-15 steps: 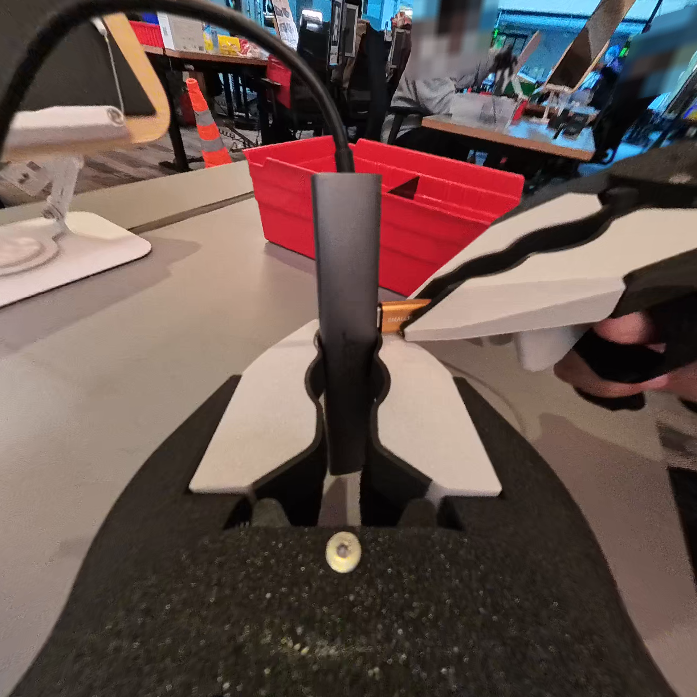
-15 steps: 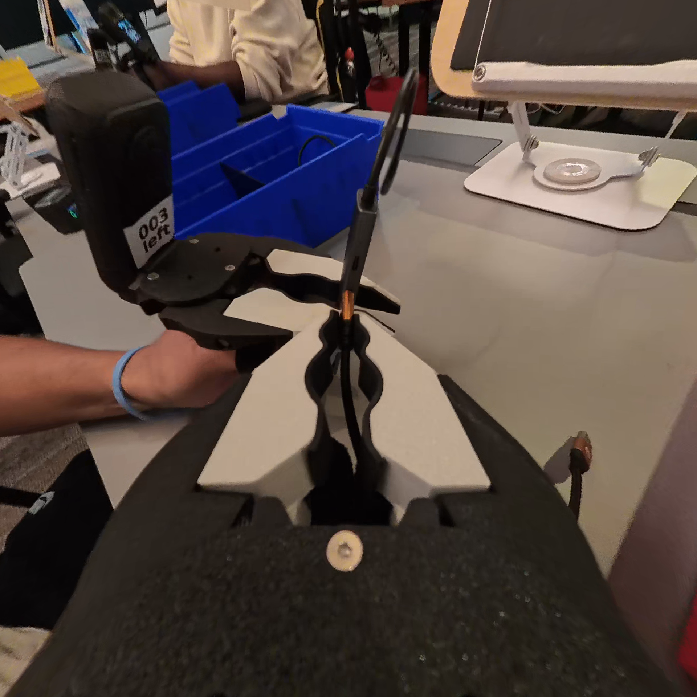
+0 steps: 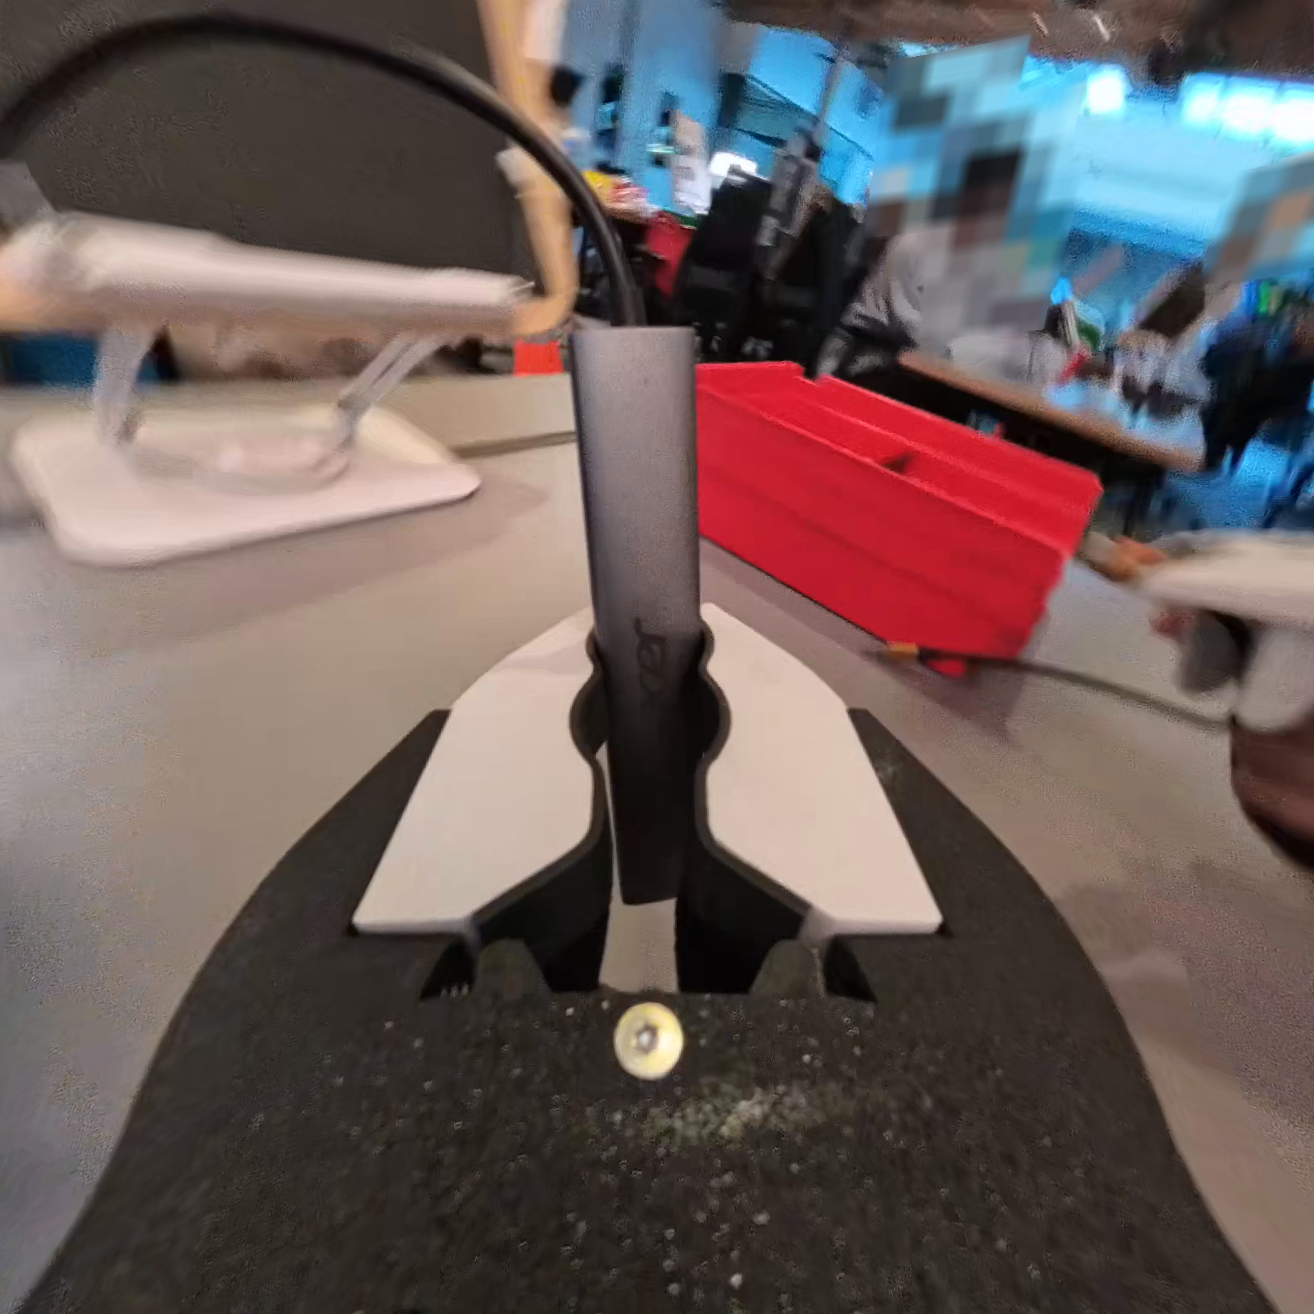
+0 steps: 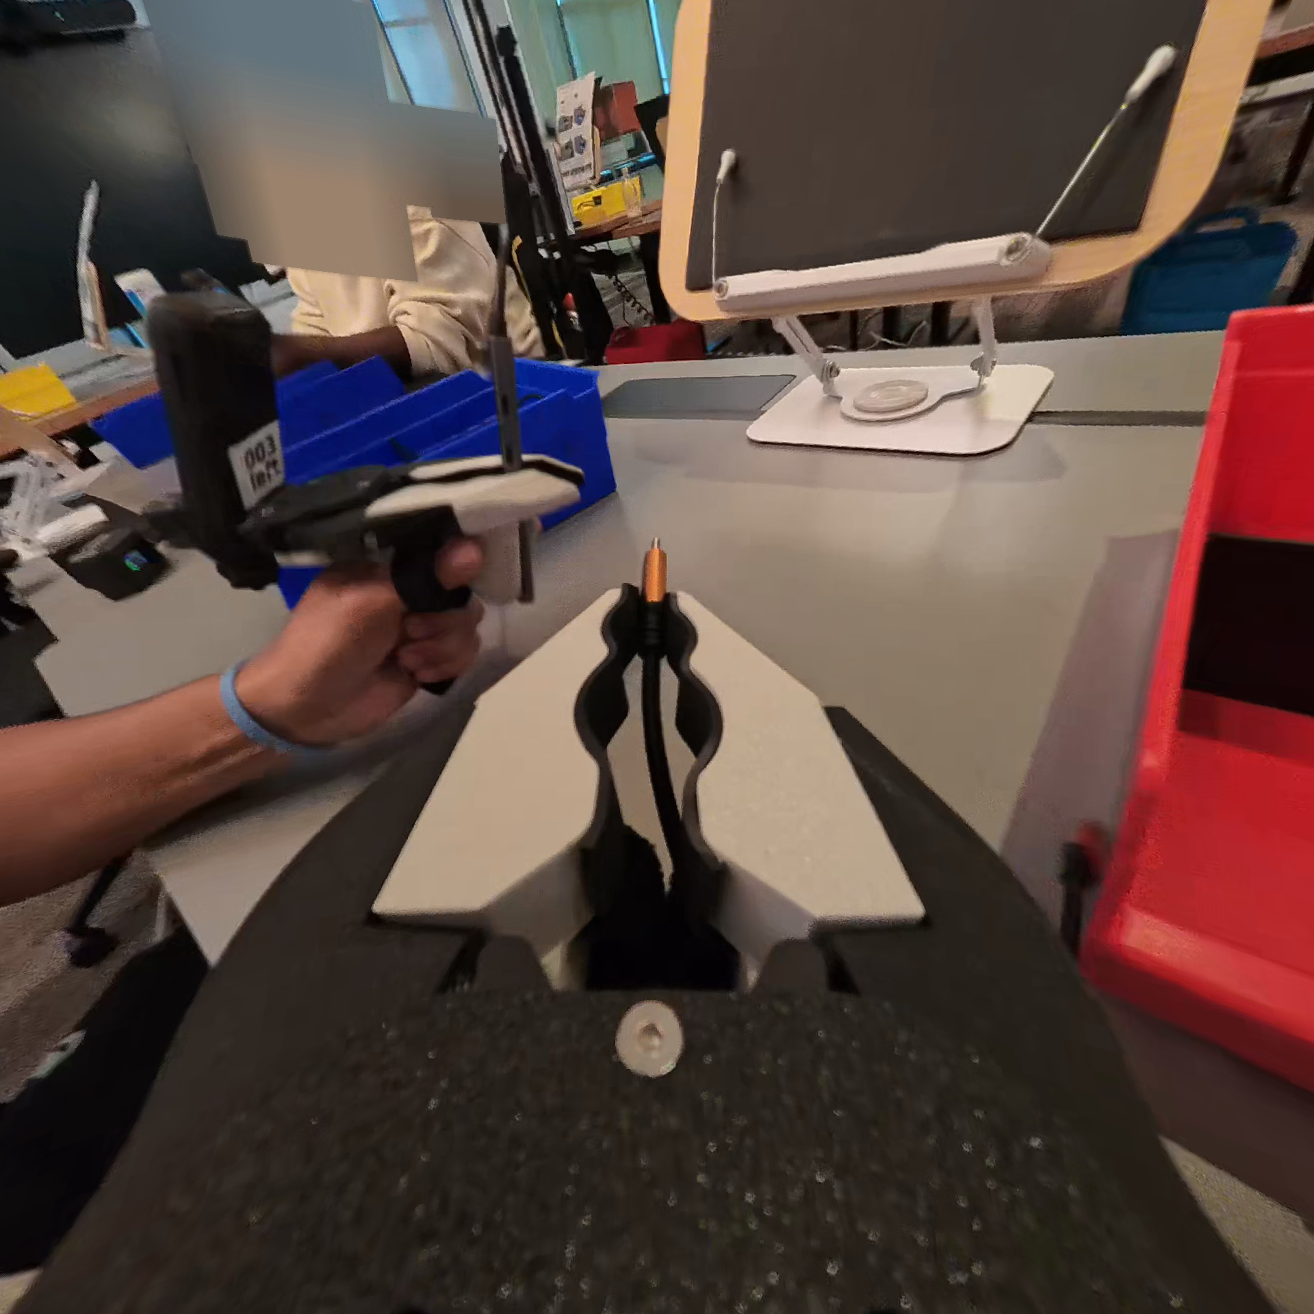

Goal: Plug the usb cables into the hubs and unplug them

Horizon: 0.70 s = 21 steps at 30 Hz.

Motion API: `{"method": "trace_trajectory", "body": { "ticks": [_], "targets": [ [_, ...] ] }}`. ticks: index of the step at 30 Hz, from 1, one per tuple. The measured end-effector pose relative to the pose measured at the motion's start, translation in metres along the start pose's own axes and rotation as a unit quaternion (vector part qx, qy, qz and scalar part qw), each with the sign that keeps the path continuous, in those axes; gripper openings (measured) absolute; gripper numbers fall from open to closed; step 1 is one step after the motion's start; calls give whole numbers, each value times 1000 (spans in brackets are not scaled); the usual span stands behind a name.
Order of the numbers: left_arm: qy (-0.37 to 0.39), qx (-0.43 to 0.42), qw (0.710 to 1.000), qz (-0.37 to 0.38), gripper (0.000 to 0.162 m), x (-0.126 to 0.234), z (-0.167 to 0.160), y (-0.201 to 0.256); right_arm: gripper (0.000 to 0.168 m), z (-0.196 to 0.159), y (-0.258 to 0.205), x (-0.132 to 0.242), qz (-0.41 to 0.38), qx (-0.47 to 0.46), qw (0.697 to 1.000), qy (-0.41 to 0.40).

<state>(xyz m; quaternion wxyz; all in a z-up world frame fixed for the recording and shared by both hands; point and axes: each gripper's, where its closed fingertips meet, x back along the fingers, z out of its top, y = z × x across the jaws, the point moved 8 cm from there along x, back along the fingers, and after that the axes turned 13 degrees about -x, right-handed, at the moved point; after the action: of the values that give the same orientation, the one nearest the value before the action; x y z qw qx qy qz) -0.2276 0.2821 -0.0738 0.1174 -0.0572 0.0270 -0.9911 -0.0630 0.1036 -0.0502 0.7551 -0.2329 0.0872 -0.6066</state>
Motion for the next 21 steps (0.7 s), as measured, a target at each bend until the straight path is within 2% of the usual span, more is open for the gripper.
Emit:
{"method": "trace_trajectory", "body": {
  "ticks": [2, 4, 6, 9, 12, 15, 21],
  "targets": [
    [-8, -76, 997, -32, 19, -15, 4, 31, 5, 9, 3, 7, 31, -13, 999, -3],
    [-20, -30, 997, -68, 19, -26, 0, 34, 5, 32, 0, 17, 67, -15, 998, -14],
    [-34, -25, 994, -103, 19, -29, -7, 37, 5, 72, -10, 35, 140, -20, 990, 7],
    [-35, -111, 987, -110, 19, -25, -9, 55, 5, 135, -16, 59, 202, 15, 979, 11],
    [-30, -140, 982, -126, 19, -27, -9, 68, 5, 180, 1, 70, 191, 53, 980, 30],
    [-42, -140, 980, -137, 19, -31, -11, 70, 5, 189, 27, 68, 223, 53, 973, -9],
    [-45, -124, 982, -132, 19, -29, -13, 64, 5, 142, 110, 44, 255, -59, 960, -96]
  ]
}}
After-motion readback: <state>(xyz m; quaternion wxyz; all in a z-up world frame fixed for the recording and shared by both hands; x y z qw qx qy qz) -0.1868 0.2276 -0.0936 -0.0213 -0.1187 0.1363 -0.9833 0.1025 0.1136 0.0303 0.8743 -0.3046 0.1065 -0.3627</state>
